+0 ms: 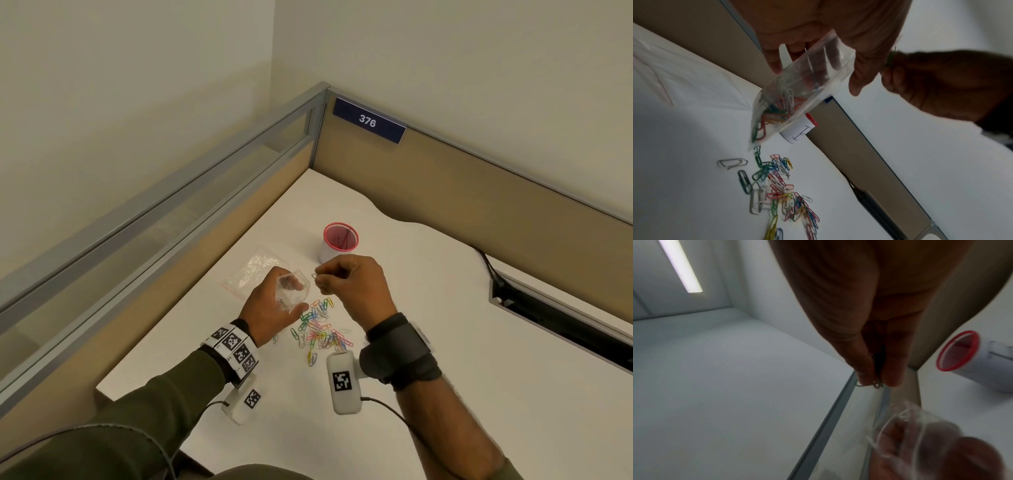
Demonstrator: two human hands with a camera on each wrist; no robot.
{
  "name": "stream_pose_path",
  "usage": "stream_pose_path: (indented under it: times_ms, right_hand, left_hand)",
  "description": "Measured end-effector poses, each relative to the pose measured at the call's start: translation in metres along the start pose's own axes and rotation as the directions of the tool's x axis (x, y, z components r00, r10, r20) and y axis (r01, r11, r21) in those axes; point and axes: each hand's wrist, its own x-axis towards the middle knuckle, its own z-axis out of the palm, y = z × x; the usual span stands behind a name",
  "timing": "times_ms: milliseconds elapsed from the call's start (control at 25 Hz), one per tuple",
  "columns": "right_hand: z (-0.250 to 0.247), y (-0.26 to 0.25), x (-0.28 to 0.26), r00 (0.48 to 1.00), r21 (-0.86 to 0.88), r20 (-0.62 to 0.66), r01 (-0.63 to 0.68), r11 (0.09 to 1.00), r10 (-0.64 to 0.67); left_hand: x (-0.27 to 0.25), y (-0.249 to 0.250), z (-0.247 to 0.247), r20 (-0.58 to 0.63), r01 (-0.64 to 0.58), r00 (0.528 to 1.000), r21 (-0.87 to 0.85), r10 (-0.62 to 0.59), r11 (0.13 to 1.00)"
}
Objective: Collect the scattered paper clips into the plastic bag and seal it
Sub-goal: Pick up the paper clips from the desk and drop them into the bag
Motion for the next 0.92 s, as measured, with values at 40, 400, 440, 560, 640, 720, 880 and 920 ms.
stream_pose_path:
  times_ms: [40, 400, 440, 560, 640, 720, 880, 920]
  right_hand:
    - [0.004, -0.01, 0.0, 0.999, -0.021, 0.027, 0.024, 0.999, -0.023]
    - [0.023, -0.026, 0.01, 0.99, -0.358, 0.096, 0.133, 0.924, -0.105]
    - [0.018, -0.024, 0.01, 0.991, -0.321, 0.058, 0.13, 0.938, -0.118]
    - [0.0, 0.011, 0.014, 0.996, -0.28, -0.033, 0.07, 0.957, -0.082]
    - [-0.007, 0.06, 0.013, 0.999, -0.41, -0.024, -0.052, 0.91, 0.046]
    - [-0.004, 0.109, 0.001, 0.973, -0.571, 0.011, -0.183, 0.8, 0.23]
    - [0.018, 0.156, -0.021, 0.905, -0.654, 0.011, -0.315, 0.687, 0.425]
    - [0.025, 0.158, -0.022, 0.906, -0.671, 0.012, -0.306, 0.675, 0.423]
  left_hand:
    - [0.0, 0.003, 0.002, 0.009, 0.0, 1.0, 0.008, 0.0, 1.0]
    - [0.002, 0.008, 0.011, 0.019, -0.002, 1.0, 0.052, 0.001, 0.999]
    - [0.001, 0.006, 0.009, 0.02, -0.012, 1.0, 0.044, 0.011, 0.999]
    - [-0.004, 0.002, 0.0, 0.005, -0.025, 1.0, -0.01, 0.025, 1.0]
    - [-0.008, -0.002, -0.008, -0.02, -0.029, 0.999, -0.04, 0.028, 0.999]
    - [-0.013, -0.006, -0.016, -0.045, -0.027, 0.999, -0.047, 0.025, 0.999]
    - [-0.017, -0.015, -0.026, -0.075, 0.015, 0.997, -0.073, -0.02, 0.997]
    - [-0.017, -0.016, -0.027, -0.079, 0.021, 0.996, -0.081, -0.028, 0.997]
